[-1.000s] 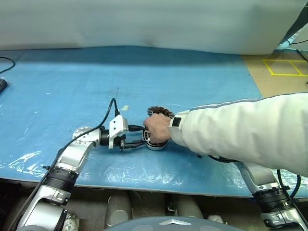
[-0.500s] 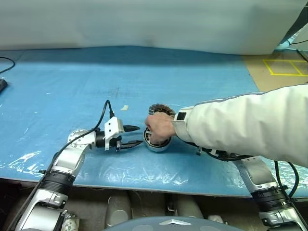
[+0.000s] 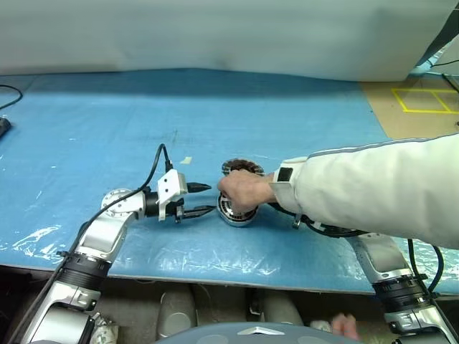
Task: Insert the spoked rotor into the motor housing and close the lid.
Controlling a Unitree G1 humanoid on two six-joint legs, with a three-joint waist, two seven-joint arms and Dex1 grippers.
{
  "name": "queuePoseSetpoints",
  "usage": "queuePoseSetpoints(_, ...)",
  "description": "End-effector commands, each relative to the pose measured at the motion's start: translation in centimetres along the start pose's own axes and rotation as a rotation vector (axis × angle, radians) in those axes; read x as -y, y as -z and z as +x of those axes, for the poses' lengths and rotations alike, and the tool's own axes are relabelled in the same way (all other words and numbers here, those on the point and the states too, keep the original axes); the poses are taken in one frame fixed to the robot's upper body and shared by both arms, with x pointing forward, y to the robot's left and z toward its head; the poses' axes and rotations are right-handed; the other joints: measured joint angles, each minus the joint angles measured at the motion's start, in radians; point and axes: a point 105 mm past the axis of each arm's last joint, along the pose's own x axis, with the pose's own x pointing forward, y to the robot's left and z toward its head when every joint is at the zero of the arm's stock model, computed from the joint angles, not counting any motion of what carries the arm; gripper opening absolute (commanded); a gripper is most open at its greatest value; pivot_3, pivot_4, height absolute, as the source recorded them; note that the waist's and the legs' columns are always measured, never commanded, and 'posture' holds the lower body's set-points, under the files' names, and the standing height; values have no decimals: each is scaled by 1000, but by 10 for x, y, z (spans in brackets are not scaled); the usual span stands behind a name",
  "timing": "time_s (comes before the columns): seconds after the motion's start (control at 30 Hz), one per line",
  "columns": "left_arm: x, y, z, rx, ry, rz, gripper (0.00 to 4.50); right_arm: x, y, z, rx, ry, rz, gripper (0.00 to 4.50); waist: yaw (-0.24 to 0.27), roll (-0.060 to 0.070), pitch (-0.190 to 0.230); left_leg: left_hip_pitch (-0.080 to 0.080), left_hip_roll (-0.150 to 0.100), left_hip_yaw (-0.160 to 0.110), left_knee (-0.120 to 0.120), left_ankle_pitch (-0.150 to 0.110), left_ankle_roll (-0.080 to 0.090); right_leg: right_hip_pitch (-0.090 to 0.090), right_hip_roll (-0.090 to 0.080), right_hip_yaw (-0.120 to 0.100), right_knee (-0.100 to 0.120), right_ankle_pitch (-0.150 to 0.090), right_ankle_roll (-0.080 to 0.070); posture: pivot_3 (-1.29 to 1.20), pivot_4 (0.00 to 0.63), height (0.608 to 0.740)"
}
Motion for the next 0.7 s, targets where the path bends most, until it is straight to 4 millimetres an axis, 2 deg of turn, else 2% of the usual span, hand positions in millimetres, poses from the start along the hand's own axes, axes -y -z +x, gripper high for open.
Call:
queuePoseSetpoints(0.03, -6, -15, -3, 26, -21, 39, 2734, 5, -8, -5, 29, 22, -35, 877, 0, 0, 0, 0, 0, 0, 0, 0, 0, 0, 0, 0, 0, 0, 0, 0, 150, 740)
queuePoseSetpoints(0.5, -2, -12, -1, 19, -29, 29, 2734, 12, -14, 7, 32, 32, -49, 877, -1, 0, 0, 0, 0, 0, 0, 2, 2, 0, 0, 0, 0, 0, 0, 0, 150, 740)
queuePoseSetpoints(0.7, -3, -12, -2, 19, -31, 29, 2734, 11, -12, 4, 25, 34, -51, 877, 1, 0, 0, 0, 0, 0, 0, 2, 2, 0, 0, 0, 0, 0, 0, 0, 150, 740)
